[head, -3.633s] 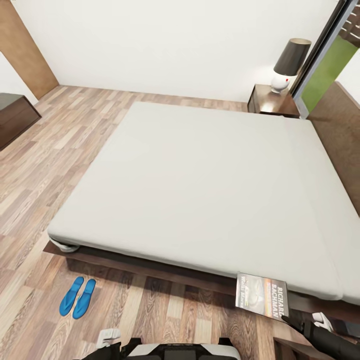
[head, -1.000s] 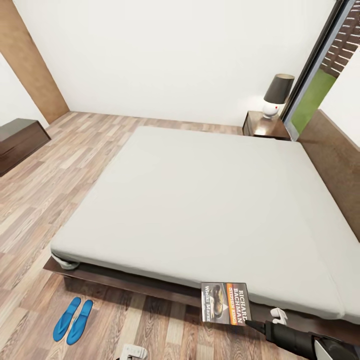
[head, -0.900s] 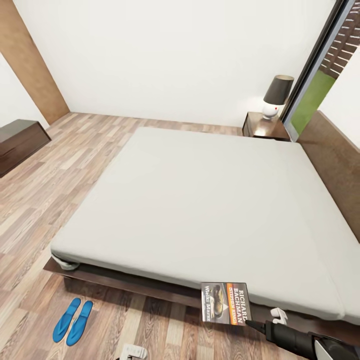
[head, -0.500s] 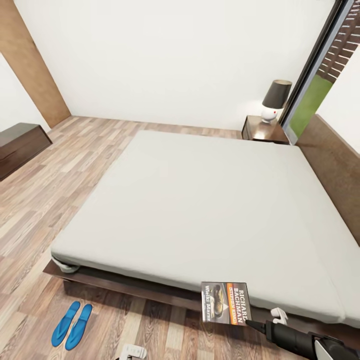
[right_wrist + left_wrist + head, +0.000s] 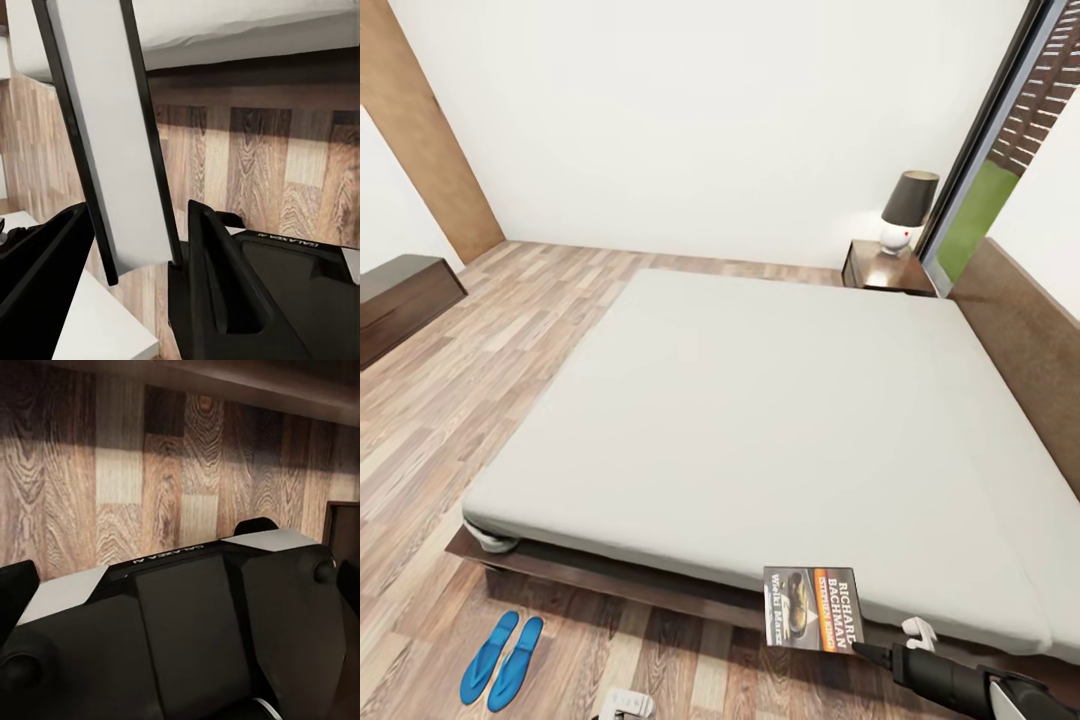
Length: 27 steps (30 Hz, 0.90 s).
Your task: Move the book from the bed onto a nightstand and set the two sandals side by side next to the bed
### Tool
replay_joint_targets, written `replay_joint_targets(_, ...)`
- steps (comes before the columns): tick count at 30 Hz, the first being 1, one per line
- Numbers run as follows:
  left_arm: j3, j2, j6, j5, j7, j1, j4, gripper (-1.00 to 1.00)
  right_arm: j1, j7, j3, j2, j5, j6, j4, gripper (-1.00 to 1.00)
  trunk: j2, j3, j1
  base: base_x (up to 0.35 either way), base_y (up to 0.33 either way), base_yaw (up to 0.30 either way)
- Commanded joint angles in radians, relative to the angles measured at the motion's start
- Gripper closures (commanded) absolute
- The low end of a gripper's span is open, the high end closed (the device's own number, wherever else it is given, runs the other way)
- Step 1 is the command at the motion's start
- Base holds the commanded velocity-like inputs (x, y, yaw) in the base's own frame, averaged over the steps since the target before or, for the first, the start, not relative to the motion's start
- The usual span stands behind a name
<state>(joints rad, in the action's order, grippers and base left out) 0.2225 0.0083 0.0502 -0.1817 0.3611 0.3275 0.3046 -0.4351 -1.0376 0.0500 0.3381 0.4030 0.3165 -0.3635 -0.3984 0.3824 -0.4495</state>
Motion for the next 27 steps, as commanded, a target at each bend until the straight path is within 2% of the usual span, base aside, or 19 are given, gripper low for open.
replay_joint_targets(1,0.008,0.001,0.003,-0.010,0.001,0.001,-0.001,-1.00,-0.001,0.000,0.004,0.001,0.011,0.009,0.001,1.00,-0.002,0.000,-0.001,0.000,0.000,0.000)
replay_joint_targets(14,0.008,0.002,0.005,-0.010,0.001,0.001,-0.001,-1.00,0.001,-0.004,-0.003,0.007,0.019,0.003,0.019,1.00,-0.002,-0.015,-0.001,0.000,0.000,0.000)
replay_joint_targets(27,0.008,0.002,0.005,-0.010,0.001,0.001,-0.001,-1.00,0.000,-0.013,-0.002,0.006,0.013,0.011,0.140,1.00,-0.002,-0.014,-0.001,0.000,0.000,0.009)
